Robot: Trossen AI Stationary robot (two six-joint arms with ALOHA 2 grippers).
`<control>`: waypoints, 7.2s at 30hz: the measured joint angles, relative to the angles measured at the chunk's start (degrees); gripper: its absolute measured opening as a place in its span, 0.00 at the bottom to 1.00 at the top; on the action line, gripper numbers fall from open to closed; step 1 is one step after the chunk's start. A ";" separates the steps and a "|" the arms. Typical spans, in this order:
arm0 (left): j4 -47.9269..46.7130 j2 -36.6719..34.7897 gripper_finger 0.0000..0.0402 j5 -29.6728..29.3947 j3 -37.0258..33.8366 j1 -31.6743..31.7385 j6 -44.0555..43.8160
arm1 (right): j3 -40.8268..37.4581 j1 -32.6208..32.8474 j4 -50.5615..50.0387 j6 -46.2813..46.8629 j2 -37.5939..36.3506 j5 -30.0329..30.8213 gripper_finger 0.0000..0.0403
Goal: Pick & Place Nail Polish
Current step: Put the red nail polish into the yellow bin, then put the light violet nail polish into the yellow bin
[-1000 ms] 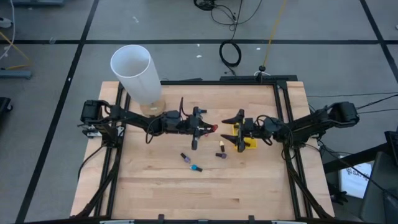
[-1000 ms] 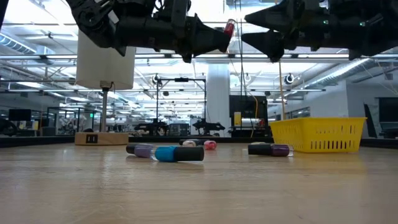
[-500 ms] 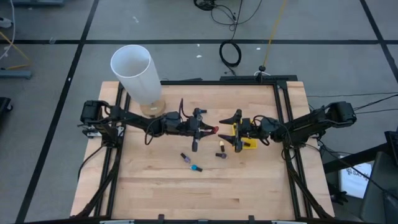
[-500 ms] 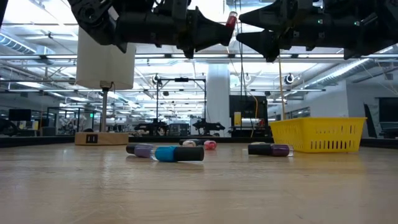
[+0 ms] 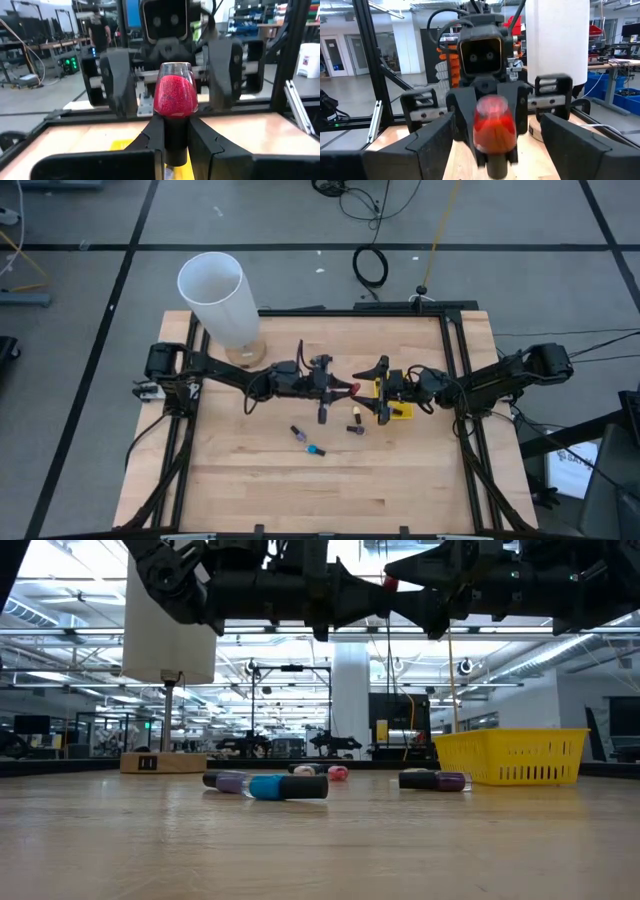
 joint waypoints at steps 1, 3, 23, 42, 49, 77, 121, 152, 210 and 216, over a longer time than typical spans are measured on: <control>0.13 -0.07 0.09 0.06 0.02 0.00 -0.02 | 0.00 0.00 -0.06 -0.02 0.00 0.00 0.69; 0.13 -0.09 0.09 0.11 0.02 0.00 -0.06 | 0.00 0.00 -0.01 -0.26 0.00 -0.02 0.67; -1.61 -0.07 0.09 -0.02 0.00 -0.02 -0.85 | 0.00 -0.09 -0.03 -0.70 -0.04 -2.83 0.26; -1.85 -0.07 0.57 -10.16 -0.02 -1.99 -0.56 | 0.00 -0.20 -1.82 -1.10 -0.19 -2.83 0.26; -8.04 -2.58 0.77 -12.44 -0.02 -2.14 1.00 | 0.00 -1.85 -12.71 1.36 -6.68 -2.58 0.26; -23.64 -3.70 0.76 -19.15 -0.02 0.02 -4.83 | -0.07 -2.03 -77.20 21.42 -23.69 4.87 0.26; -43.69 -3.67 0.77 -23.55 -0.02 1.10 -27.69 | -0.05 -2.03 -52.20 10.66 -19.92 4.66 0.42; -70.39 -3.65 0.77 -9.62 0.67 -3.01 11.81 | -0.04 -2.02 -50.12 8.87 -19.91 4.49 0.42; -89.95 6.23 0.51 -6.60 13.68 -15.49 -27.36 | -0.07 -1.75 -51.47 9.38 -19.89 4.44 0.42; -89.89 6.25 0.35 -6.62 13.64 -15.37 -26.40 | -0.07 -1.75 -51.47 9.38 -19.89 4.44 0.42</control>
